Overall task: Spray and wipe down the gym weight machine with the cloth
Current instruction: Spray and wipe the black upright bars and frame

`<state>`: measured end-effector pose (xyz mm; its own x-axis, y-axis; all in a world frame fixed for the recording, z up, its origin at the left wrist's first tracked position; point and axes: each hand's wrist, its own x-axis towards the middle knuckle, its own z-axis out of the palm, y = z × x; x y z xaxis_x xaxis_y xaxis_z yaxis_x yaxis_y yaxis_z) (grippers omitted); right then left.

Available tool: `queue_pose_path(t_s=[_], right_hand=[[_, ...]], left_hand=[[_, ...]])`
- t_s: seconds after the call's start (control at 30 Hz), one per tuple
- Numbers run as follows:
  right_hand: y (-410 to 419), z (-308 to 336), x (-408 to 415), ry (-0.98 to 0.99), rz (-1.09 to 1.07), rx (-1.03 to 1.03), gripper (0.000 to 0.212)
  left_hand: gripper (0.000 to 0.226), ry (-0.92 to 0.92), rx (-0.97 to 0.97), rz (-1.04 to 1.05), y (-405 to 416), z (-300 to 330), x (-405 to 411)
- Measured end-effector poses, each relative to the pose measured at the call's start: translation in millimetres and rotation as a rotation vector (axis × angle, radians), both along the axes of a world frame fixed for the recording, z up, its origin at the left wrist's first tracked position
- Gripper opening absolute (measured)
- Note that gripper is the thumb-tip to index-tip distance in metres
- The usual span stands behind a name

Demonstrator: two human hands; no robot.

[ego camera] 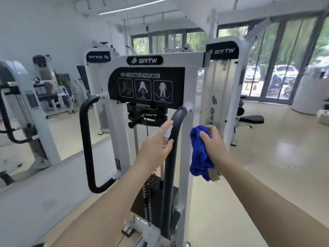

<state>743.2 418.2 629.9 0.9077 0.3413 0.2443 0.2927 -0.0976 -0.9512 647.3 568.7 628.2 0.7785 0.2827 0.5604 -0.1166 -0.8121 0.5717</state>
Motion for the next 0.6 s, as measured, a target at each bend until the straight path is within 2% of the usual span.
queue_pose_path(t_s=[0.17,0.3,0.6], right_hand=[[11,19,19,-0.084,0.036,-0.112,0.016],[18,26,29,-0.108,0.015,-0.151,0.019],[15,28,44,-0.179,-0.001,-0.204,0.014]], left_hand=[[0.062,0.114,0.083,0.037,15,42,36],[0.069,0.153,0.185,0.094,22,43,42],[0.049,0.104,0.248,0.227,14,41,55]])
